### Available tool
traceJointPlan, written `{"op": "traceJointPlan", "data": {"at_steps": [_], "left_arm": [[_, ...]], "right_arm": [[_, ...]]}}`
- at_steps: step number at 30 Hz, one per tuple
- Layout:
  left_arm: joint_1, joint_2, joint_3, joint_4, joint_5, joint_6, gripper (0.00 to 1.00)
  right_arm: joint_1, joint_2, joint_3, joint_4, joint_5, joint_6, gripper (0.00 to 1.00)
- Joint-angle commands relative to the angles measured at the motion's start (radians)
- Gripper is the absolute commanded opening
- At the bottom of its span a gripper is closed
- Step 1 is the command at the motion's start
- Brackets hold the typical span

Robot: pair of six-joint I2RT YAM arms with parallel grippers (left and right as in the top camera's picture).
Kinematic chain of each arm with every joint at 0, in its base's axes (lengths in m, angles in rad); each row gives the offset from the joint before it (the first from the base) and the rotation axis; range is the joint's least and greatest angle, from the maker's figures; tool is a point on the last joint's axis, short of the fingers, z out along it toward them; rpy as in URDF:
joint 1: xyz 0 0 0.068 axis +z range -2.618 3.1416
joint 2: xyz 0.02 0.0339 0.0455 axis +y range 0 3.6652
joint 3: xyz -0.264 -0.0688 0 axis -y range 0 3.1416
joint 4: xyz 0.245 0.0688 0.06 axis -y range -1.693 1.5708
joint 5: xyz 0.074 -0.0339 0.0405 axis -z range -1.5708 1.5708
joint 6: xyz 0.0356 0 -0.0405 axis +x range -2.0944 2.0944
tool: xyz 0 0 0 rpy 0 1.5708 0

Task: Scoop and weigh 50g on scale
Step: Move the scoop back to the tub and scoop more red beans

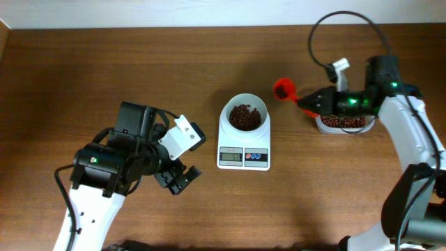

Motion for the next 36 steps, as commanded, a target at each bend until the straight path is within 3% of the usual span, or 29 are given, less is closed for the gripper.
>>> {"op": "traceJointPlan", "data": {"at_steps": [1,8,11,14,17,19,25,34,36], "left_arm": [[0.006,-0.003,0.015,0.0,0.014,0.015,0.99],[0.006,-0.003,0.015,-0.001,0.015,0.015,0.99],[0.006,-0.003,0.015,-0.001,0.014,0.015,0.99],[0.006,-0.003,0.015,-0.001,0.015,0.015,0.99],[0.006,-0.003,0.015,-0.001,0.014,0.015,0.99],[0.006,-0.003,0.015,-0.001,0.014,0.015,0.99],[0.006,-0.003,0.015,-0.001,0.015,0.015,0.99],[0.006,-0.003,0.015,-0.001,0.014,0.015,0.99],[0.006,-0.003,0.015,-0.001,0.014,0.015,0.99]], "right_arm": [[-0.117,-0.019,0.003,-0.074,-0.028,-0.097,0.04],[-0.376,-0.029,0.003,-0.291,-0.013,-0.293,0.04],[-0.424,-0.077,0.018,-0.292,0.184,-0.291,0.04],[-0.377,-0.12,0.05,-0.253,0.332,-0.256,0.04],[-0.258,-0.131,0.051,-0.245,0.632,-0.199,0.04],[-0.19,-0.131,0.051,-0.227,0.701,-0.2,0.04],[-0.026,-0.131,0.051,-0.189,1.148,-0.171,0.04],[0.037,-0.131,0.051,-0.093,1.196,-0.182,0.04],[0.037,-0.131,0.051,-0.101,1.089,-0.177,0.04]]}}
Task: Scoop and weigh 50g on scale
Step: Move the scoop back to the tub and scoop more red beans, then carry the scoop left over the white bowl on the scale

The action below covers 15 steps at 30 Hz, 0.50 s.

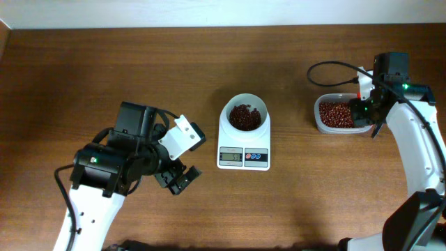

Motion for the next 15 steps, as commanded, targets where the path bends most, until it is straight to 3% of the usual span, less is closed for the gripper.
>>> {"op": "traceJointPlan", "data": {"at_steps": [1,4,9,11,15], "left_arm": [[0.006,-0.003,0.015,-0.001,0.014,0.015,0.99],[0.006,-0.003,0.015,-0.001,0.014,0.015,0.99],[0.006,-0.003,0.015,-0.001,0.014,0.015,0.99],[0.006,-0.003,0.015,-0.001,0.014,0.015,0.99],[0.006,-0.003,0.015,-0.001,0.014,0.015,0.99]], "right_arm": [[0.007,-0.015,0.015,-0.005,-0.144,0.017,0.04],[0.007,-0.015,0.015,-0.016,-0.301,0.226,0.04],[0.007,-0.015,0.017,-0.012,-0.529,0.422,0.04],[0.007,-0.015,0.017,0.008,-0.642,0.434,0.04],[0.007,-0.015,0.017,0.206,-0.831,0.397,0.04]]}}
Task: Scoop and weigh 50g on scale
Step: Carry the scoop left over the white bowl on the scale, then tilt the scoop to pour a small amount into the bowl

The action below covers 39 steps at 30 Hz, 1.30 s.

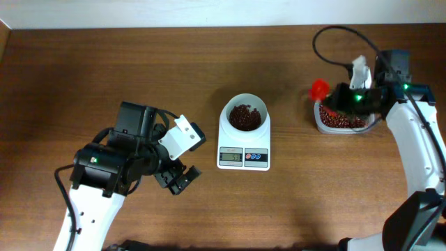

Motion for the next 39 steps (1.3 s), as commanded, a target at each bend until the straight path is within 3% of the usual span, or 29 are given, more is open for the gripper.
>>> {"op": "traceJointPlan", "data": {"at_steps": [1,7,11,16,24,34,39], "left_arm": [[0.006,-0.003,0.015,0.0,0.014,0.015,0.99],[0.006,-0.003,0.015,0.0,0.014,0.015,0.99],[0.006,-0.003,0.015,0.0,0.014,0.015,0.99],[0.006,-0.003,0.015,0.0,0.014,0.015,0.99],[0.006,-0.003,0.015,0.0,0.014,0.015,0.99],[0.006,-0.003,0.015,0.0,0.014,0.015,0.99],[0.006,-0.003,0.015,0.0,0.014,0.015,0.99]], "right_arm": [[0.007,-0.016,0.018,0.106,-0.175,-0.004,0.04],[0.07,-0.013,0.018,0.228,-0.211,-0.137,0.04],[0.17,-0.01,0.018,0.226,-0.044,-0.223,0.04],[0.262,-0.01,0.018,0.13,-0.045,-0.402,0.04],[0.32,-0.01,0.017,-0.042,-0.045,-0.424,0.04],[0.433,0.028,0.017,-0.037,0.195,-0.451,0.04],[0.433,0.065,0.017,-0.018,0.205,-0.48,0.04]]}}
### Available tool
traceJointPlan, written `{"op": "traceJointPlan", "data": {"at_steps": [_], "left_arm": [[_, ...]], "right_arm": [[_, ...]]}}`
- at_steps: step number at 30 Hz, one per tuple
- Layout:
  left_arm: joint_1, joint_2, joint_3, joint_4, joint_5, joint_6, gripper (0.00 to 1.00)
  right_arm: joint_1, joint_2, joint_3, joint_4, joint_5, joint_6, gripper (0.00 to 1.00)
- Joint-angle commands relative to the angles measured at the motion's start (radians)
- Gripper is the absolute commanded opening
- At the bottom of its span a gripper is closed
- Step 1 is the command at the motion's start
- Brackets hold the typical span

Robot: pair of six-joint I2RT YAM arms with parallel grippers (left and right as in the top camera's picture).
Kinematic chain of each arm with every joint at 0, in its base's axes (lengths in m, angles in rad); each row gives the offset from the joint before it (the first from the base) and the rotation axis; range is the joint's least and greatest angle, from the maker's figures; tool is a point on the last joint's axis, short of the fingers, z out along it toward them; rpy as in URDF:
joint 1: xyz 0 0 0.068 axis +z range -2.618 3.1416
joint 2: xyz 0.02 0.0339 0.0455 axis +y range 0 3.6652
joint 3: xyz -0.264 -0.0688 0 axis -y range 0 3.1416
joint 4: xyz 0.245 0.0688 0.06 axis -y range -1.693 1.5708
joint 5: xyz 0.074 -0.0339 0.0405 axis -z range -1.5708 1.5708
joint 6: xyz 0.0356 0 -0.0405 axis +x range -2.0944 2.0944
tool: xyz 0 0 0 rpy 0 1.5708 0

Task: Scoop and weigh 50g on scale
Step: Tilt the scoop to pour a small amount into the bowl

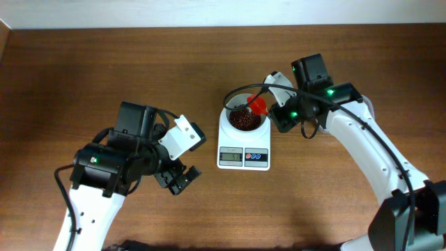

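A white digital scale [243,155] stands mid-table with a white cup [243,115] of dark red beans on its platform. My right gripper [273,111] is just right of the cup, shut on a red scoop [258,105] whose bowl hangs over the cup's right rim. Behind the right arm only an edge of the bean container [368,106] shows. Low on the left, my left gripper [182,178] rests over the table with its fingers apart and nothing between them.
A black cable [240,92] from the right arm loops over the cup's far rim. The wooden table [139,70] ends at a pale wall along the top.
My right gripper has moved left from the bean container to the cup on the scale, carrying the red scoop, which is now over the cup's rim. The left arm is unchanged.
My right gripper first held the red scoop between the cup and the bean container. Then it was at the container's right side with the scoop hidden. Then the scoop showed at the container's left edge. Now it is over the cup on the scale. The left arm stayed still.
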Motion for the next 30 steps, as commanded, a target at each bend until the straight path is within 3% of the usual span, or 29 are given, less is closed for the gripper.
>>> {"op": "traceJointPlan", "data": {"at_steps": [1,30], "left_arm": [[0.006,-0.003,0.015,-0.001,0.014,0.016,0.99],[0.006,-0.003,0.015,-0.001,0.014,0.016,0.99]], "right_arm": [[0.006,0.029,0.01,0.007,0.022,-0.018,0.04],[0.082,0.072,0.01,0.036,0.133,-0.074,0.04]]}}
